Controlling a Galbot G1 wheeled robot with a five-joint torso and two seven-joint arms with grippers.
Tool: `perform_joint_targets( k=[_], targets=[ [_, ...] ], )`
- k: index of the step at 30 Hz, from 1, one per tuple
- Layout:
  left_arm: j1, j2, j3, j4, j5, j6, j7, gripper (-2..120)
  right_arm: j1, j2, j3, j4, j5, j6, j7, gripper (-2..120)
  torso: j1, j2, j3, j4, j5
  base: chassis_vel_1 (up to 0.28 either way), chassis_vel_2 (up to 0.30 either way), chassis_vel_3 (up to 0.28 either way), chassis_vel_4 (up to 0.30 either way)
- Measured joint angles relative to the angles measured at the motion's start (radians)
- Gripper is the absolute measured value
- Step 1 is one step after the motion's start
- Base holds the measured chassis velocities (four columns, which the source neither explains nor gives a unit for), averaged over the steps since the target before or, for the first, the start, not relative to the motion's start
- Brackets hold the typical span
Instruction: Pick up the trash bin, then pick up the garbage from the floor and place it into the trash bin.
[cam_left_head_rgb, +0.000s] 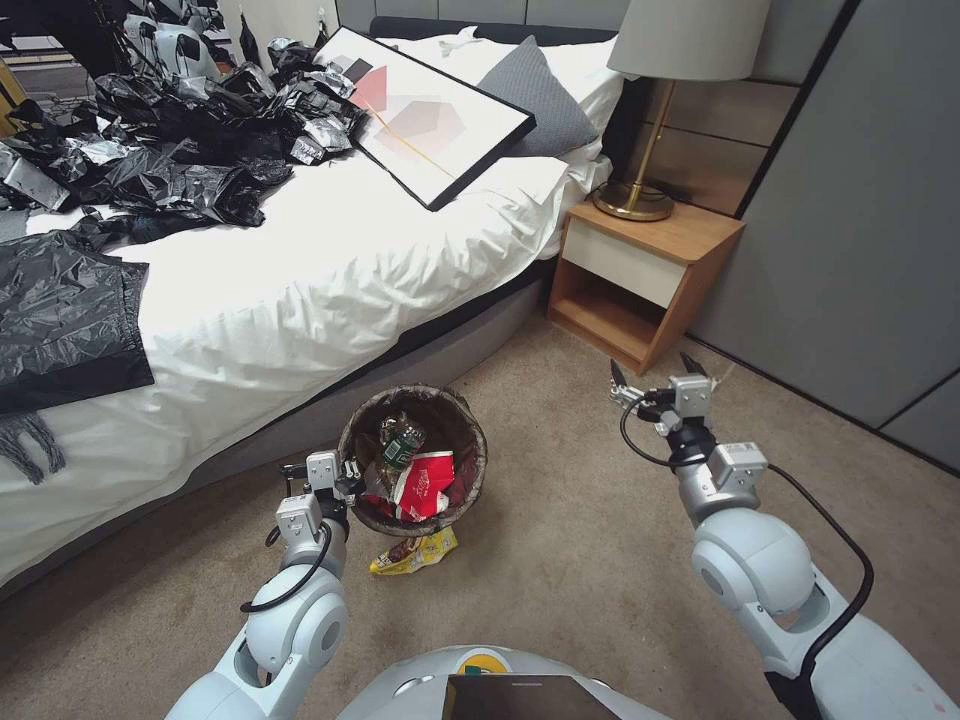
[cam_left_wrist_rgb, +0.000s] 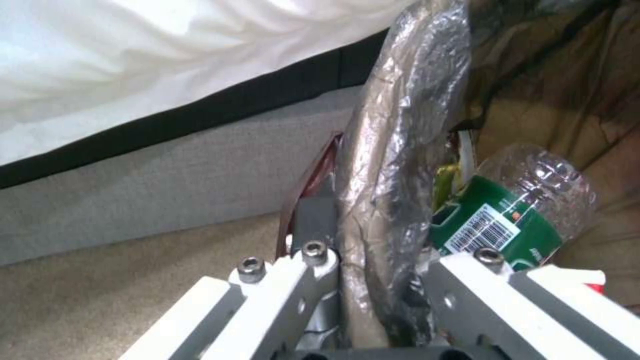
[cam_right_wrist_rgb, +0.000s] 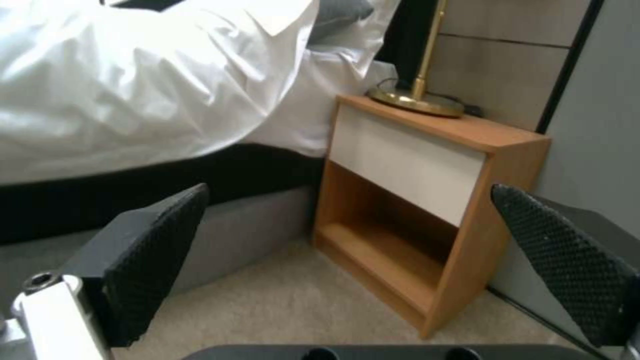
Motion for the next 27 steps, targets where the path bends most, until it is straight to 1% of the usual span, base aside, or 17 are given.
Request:
perform_joint_targets(
  k=[8, 27],
  targets=[
    [0.004, -0.006, 0.001, 0.002, 0.014, -0.002, 0.002, 4, -0.045, 0.059, -0.002, -0.026, -0.088, 0.047, -0.022, 100, 0.000, 0.000, 0.000, -0.0001, 0.0000, 0.000, 0.000, 0.000, 0.000],
    [0.011, -0.011, 0.003, 0.001, 0.018, -0.004, 0.002, 4, -0.052, 0.079, -0.019, -0.032, -0.106, 0.054, -0.023, 100, 0.000, 0.000, 0.000, 0.0001, 0.0000, 0.000, 0.000, 0.000, 0.000]
  ],
)
